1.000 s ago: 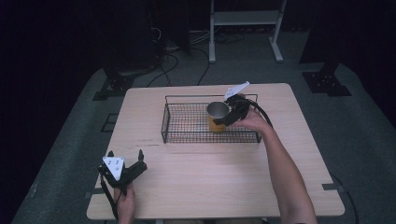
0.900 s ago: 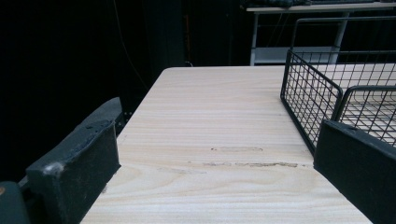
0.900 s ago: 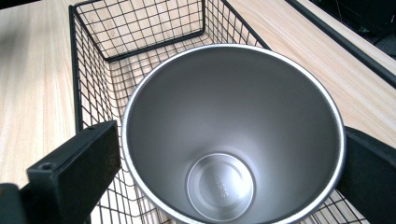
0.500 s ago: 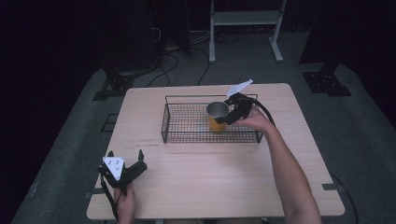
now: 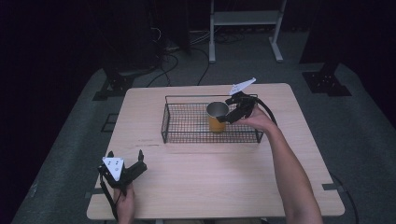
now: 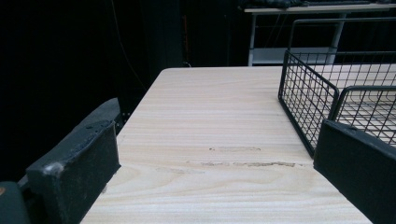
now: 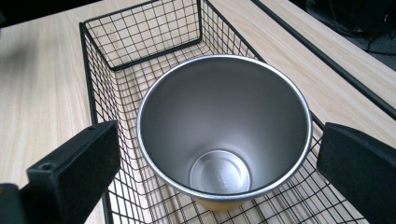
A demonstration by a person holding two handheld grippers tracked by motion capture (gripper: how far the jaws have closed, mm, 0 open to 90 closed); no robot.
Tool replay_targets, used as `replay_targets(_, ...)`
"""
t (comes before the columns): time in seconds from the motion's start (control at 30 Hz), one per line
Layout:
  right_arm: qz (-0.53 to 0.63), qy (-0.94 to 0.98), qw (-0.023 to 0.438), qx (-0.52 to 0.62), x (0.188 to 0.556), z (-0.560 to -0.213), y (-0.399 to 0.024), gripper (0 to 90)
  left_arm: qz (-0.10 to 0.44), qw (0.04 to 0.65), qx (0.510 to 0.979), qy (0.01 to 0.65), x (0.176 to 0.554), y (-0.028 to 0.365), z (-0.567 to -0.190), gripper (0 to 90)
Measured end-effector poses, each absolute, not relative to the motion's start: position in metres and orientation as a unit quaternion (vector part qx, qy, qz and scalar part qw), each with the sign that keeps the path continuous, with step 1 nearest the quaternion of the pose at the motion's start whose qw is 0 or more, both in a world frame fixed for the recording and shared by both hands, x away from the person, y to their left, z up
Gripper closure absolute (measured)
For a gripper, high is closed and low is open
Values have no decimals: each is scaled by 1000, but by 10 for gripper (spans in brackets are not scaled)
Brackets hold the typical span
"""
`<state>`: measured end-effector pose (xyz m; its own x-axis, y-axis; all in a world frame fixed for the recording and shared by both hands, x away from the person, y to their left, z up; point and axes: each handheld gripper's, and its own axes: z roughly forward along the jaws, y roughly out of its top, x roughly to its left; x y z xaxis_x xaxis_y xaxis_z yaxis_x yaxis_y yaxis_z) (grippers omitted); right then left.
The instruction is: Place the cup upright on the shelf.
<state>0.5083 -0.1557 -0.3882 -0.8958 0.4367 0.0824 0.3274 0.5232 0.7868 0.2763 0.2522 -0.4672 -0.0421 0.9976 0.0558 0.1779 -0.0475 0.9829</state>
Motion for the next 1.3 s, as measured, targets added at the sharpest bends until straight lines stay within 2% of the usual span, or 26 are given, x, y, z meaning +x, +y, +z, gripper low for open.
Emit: replay_targets(1.3, 460, 855, 82, 223, 487, -364, -191, 0, 480, 427, 545, 538, 276, 251, -467, 0)
